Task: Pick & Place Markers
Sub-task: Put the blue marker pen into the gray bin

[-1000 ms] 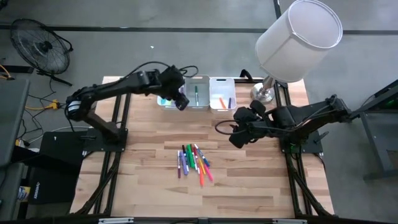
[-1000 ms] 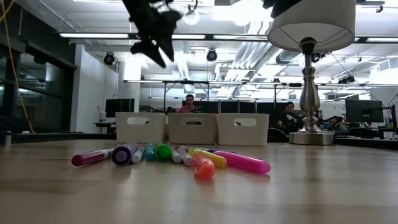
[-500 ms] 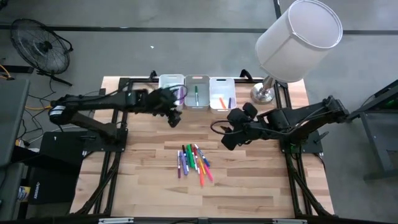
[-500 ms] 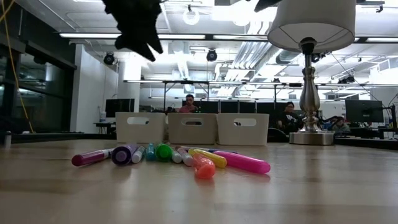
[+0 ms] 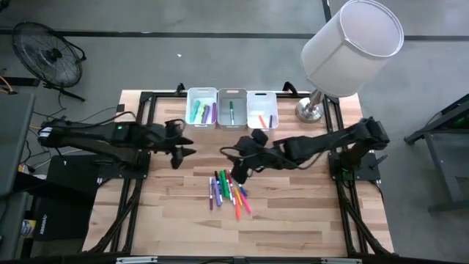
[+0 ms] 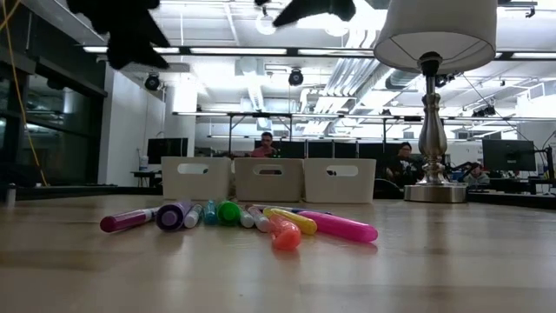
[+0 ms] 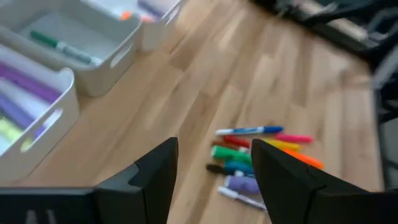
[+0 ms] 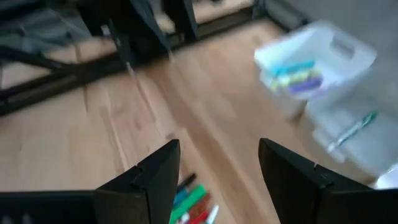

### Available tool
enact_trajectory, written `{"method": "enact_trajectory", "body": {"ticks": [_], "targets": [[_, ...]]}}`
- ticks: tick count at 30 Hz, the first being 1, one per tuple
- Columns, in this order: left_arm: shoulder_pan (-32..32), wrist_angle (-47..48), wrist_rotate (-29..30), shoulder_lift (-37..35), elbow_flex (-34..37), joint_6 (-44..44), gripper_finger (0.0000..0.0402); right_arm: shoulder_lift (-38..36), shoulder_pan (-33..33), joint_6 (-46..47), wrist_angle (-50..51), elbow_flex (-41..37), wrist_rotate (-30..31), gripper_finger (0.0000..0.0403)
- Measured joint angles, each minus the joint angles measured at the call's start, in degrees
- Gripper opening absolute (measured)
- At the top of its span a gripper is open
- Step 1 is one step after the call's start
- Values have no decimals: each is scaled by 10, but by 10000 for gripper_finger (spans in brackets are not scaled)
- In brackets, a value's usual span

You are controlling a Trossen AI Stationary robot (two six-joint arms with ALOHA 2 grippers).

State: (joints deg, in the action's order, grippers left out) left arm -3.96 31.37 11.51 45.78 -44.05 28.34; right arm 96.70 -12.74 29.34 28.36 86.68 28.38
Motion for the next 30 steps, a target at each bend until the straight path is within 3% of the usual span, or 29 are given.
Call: {"method": "enact_trajectory", "body": {"ticks": [7, 17, 22, 30], "targets": [[-34, 8, 8, -98, 19, -24, 202, 95, 2, 54, 64, 82, -61, 200], [-36, 61, 13, -197, 19, -61, 202, 226, 8, 194, 328, 273, -116, 194], [-36, 74, 11, -213, 19, -75, 202, 273, 16, 219, 341, 279, -191, 194], [-36, 107, 11, -213, 19, -86, 202, 328, 29, 272, 383, 279, -245, 194]]}}
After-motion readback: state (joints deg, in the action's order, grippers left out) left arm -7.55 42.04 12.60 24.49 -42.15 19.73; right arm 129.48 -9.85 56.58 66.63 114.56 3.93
